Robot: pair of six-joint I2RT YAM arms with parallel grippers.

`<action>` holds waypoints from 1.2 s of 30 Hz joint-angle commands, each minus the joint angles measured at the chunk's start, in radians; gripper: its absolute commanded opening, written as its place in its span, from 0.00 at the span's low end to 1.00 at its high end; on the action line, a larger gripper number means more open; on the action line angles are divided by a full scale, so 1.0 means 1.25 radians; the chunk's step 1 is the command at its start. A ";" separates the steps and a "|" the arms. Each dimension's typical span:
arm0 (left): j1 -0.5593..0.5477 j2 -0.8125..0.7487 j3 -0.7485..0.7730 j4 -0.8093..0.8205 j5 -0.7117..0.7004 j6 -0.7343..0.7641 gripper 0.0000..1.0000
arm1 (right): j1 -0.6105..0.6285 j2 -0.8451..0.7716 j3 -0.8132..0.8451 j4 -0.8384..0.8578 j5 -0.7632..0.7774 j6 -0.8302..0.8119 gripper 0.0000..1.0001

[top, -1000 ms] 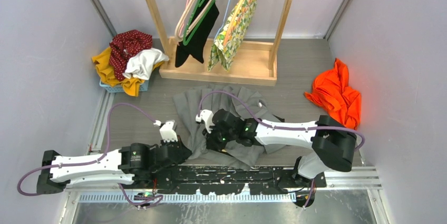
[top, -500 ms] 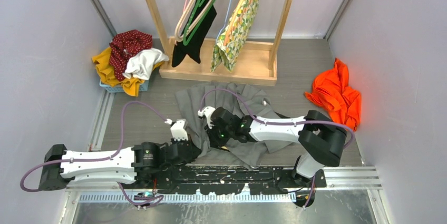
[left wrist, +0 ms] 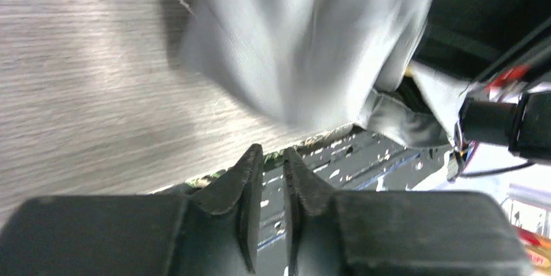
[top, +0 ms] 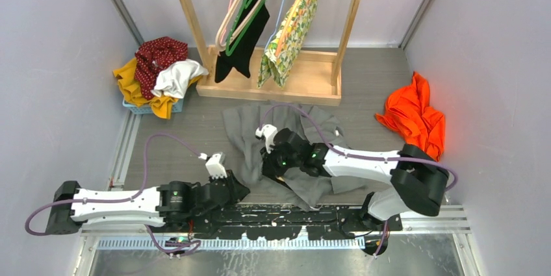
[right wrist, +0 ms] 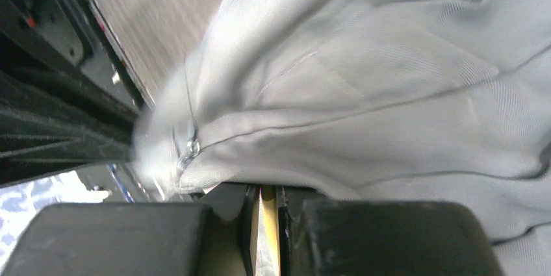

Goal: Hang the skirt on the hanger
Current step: Hang the skirt on the hanger.

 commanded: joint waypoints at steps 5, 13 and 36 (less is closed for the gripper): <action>-0.023 -0.210 0.104 -0.338 -0.092 -0.009 0.45 | -0.034 -0.095 -0.015 0.160 0.045 0.006 0.01; -0.017 -0.220 0.217 -0.505 -0.233 0.033 0.59 | -0.028 -0.117 -0.042 0.162 0.029 0.000 0.01; 0.520 -0.149 0.031 0.201 0.638 0.496 0.67 | -0.028 -0.264 -0.092 0.086 -0.071 0.014 0.01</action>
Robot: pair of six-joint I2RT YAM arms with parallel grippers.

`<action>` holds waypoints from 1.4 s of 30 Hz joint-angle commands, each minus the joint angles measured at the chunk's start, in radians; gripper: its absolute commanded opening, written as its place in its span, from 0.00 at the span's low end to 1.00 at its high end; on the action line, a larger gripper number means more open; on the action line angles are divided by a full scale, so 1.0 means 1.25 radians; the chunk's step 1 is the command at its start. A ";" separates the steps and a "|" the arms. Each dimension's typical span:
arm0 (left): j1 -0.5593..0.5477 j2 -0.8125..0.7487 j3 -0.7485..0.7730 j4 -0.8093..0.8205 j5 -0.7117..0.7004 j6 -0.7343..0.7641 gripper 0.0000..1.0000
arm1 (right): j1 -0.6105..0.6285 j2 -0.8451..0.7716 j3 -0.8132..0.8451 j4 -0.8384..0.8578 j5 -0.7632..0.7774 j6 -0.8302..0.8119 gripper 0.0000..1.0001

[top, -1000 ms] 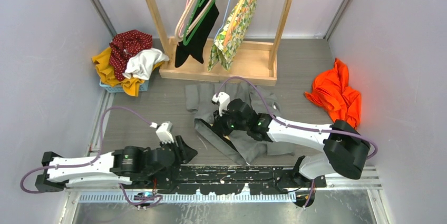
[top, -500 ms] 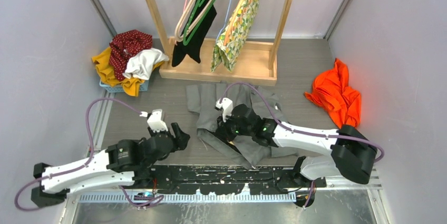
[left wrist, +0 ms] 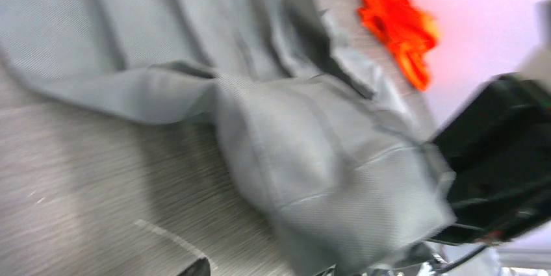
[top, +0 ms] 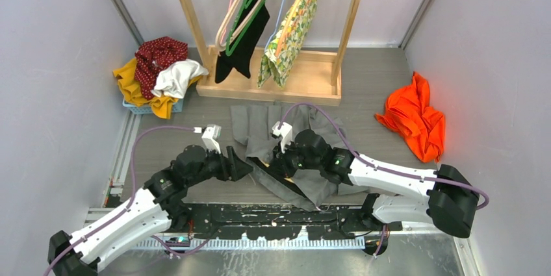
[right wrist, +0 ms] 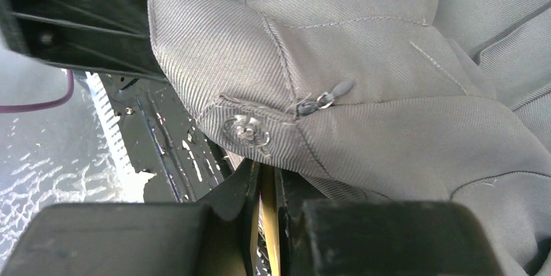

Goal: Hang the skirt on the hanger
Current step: Hang the skirt on the hanger.

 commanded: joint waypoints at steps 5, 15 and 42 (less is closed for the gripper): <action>0.004 -0.169 -0.034 0.006 0.119 0.018 0.63 | -0.002 0.004 0.020 0.033 -0.023 0.006 0.01; 0.002 -0.057 -0.092 0.148 0.089 -0.002 0.63 | -0.004 -0.009 0.023 0.029 -0.030 0.013 0.01; -0.111 0.172 -0.088 0.431 -0.181 0.037 0.57 | -0.010 -0.010 0.044 0.028 -0.054 0.025 0.01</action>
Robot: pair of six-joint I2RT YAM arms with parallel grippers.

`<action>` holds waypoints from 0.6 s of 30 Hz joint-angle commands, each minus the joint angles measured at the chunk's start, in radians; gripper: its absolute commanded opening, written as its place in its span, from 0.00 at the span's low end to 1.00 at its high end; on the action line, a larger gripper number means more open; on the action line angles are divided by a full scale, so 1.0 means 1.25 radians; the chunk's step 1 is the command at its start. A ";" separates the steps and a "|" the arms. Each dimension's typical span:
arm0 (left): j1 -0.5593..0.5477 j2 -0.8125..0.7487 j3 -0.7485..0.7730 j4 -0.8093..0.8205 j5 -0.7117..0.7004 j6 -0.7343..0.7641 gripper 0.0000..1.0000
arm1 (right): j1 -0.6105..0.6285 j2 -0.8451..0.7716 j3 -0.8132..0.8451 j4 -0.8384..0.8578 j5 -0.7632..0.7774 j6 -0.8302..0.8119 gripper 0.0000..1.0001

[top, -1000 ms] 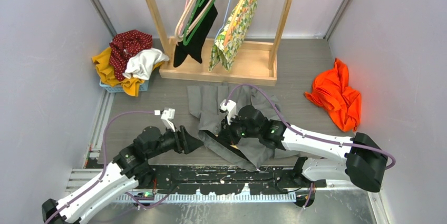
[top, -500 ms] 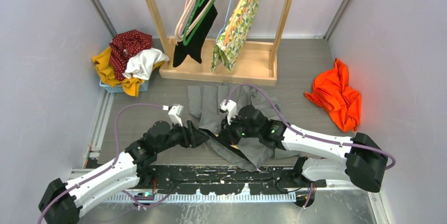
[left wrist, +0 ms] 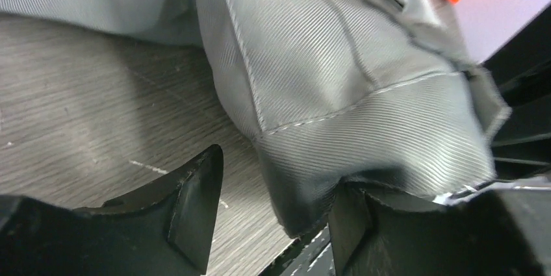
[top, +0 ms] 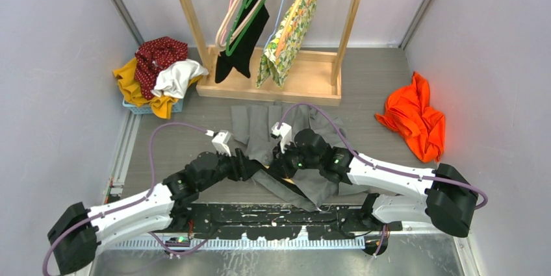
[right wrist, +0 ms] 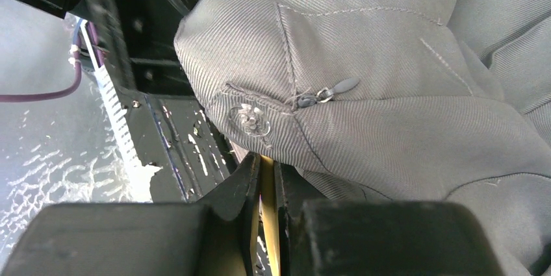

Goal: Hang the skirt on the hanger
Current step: Hang the skirt on the hanger.

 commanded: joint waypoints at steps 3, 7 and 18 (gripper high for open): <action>-0.042 0.102 0.042 0.132 -0.123 0.049 0.52 | -0.003 -0.024 0.049 0.027 -0.025 0.023 0.01; -0.057 0.115 0.063 0.156 -0.188 0.067 0.46 | -0.003 -0.024 0.047 0.020 -0.026 0.028 0.01; -0.097 0.096 0.133 0.045 -0.370 0.070 0.00 | -0.005 -0.048 0.037 -0.047 0.031 0.041 0.01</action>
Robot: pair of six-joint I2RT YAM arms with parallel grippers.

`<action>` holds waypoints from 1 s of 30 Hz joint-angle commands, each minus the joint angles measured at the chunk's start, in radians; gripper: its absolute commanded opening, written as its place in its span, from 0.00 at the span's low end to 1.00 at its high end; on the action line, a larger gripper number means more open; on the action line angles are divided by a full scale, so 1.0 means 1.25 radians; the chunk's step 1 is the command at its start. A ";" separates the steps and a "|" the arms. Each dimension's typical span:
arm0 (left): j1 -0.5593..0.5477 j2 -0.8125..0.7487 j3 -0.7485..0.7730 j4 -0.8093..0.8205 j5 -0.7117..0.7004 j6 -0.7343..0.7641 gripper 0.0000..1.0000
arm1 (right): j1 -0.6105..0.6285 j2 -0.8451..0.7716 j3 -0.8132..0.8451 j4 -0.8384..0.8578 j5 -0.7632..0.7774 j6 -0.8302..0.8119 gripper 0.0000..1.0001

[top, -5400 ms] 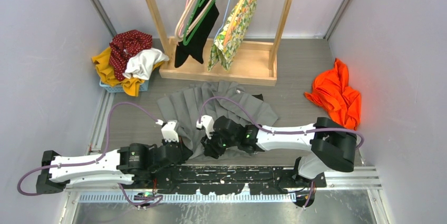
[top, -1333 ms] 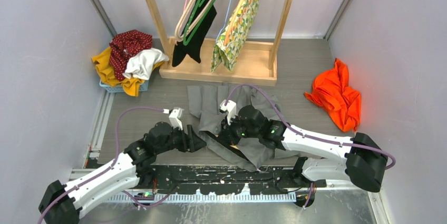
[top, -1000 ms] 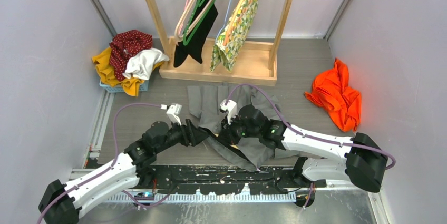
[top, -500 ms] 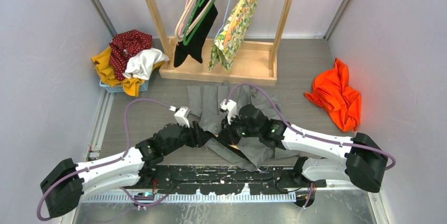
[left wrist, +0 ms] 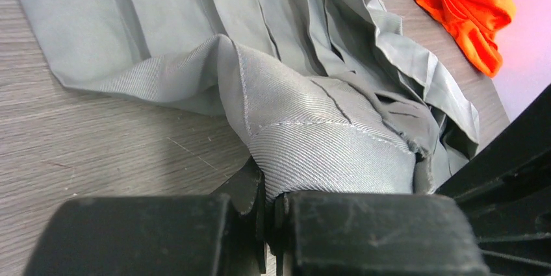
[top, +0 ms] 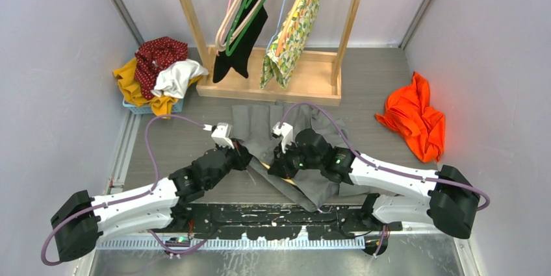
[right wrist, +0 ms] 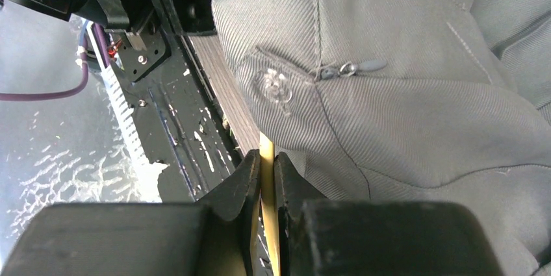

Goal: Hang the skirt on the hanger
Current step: Hang the skirt on the hanger.

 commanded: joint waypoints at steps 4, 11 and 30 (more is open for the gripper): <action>-0.050 -0.052 0.067 -0.096 -0.173 -0.005 0.00 | -0.019 -0.055 0.038 -0.077 0.074 0.012 0.01; -0.090 -0.115 0.089 -0.208 -0.246 -0.014 0.00 | -0.072 -0.066 0.044 -0.149 0.097 0.011 0.01; -0.425 -0.060 0.240 -0.307 -0.408 -0.020 0.00 | -0.136 0.205 0.146 -0.106 0.193 0.081 0.01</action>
